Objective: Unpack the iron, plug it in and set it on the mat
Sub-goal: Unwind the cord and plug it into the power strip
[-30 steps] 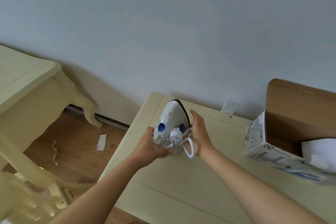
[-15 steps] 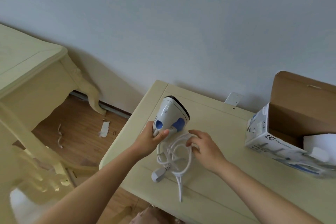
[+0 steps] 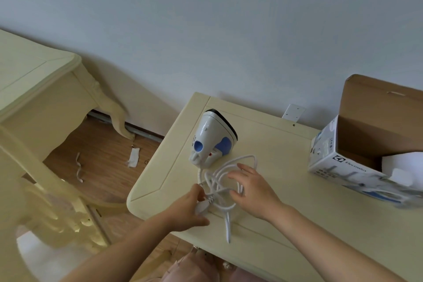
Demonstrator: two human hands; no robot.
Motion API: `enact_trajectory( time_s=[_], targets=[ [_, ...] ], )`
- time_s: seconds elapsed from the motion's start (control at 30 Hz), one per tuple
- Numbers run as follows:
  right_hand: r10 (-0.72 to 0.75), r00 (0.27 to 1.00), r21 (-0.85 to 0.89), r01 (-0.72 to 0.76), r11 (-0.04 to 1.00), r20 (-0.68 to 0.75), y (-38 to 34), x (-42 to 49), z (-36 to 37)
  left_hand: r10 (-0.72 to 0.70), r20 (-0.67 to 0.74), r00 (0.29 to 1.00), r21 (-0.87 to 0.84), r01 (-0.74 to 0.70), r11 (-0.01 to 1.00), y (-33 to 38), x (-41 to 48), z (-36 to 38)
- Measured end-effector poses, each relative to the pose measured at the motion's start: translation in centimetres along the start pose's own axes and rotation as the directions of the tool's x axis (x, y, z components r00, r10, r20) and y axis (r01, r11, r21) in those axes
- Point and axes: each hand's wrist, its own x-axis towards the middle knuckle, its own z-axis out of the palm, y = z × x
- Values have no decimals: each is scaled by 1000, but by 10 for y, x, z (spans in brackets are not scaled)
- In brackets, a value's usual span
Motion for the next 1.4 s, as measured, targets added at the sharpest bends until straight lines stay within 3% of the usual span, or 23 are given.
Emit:
enact_trajectory(
  time_s=[0.13,0.23,0.3,0.33,0.4,0.43,0.47,0.53,0.6,0.63,0.67,0.77,0.87,1.0,1.1,1.2,1.3,1.4],
  targets=[
    [35,982,-197,3,980,186,-3,-2,-1,-15,-20,1000,-20,14,1000,5,0,-6],
    [56,977,-342,18,939,206,-3,-11,2,43,-8,999,42,-43,998,13,-2,-17],
    [1,999,-280,9,960,36,-6,-20,4,77,-2,997,42,-77,996,20,-6,-25],
    [-42,989,-198,14,980,-139,-7,-25,6,95,-4,996,19,-95,995,23,-8,-29],
    [11,886,13,-5,1000,-464,-7,-35,11,124,-16,992,-86,-125,988,28,-12,-35],
    [129,840,156,-53,986,-527,-8,-40,12,127,-25,992,-160,-130,979,30,-14,-37],
    [271,829,318,-120,941,-490,-12,-45,12,125,-26,992,-243,-127,962,31,-15,-39],
    [489,853,565,-315,763,-185,-18,-48,16,137,10,991,-391,-122,912,32,-18,-42],
    [521,842,706,-453,544,138,-21,-43,18,178,60,982,-512,-122,850,32,-20,-45],
    [505,835,789,-456,413,218,-23,-39,17,197,82,977,-572,-116,812,33,-21,-46],
    [492,835,839,-437,323,245,-25,-35,13,208,99,973,-623,-103,775,33,-22,-48],
    [477,860,909,-333,251,183,-28,-33,-3,210,125,970,-676,-72,733,33,-22,-52],
    [437,888,922,-280,269,142,-33,-36,-17,188,140,972,-630,-59,774,35,-21,-49],
    [330,929,880,-290,376,166,-39,-37,-24,183,141,973,-586,-67,807,38,-26,-43],
    [268,951,837,-270,477,154,-47,-37,-24,158,-17,987,-318,-155,935,44,-27,-37],
    [193,971,827,-225,516,144,-56,-35,-24,213,-122,969,-125,-227,966,49,-27,-30],
    [112,982,831,-186,525,149,-59,-30,-29,318,-105,942,-208,-333,920,53,-31,-30],
    [45,986,836,-158,525,158,-59,-26,-38,305,11,952,-392,-277,877,57,-33,-37]
  ],
)
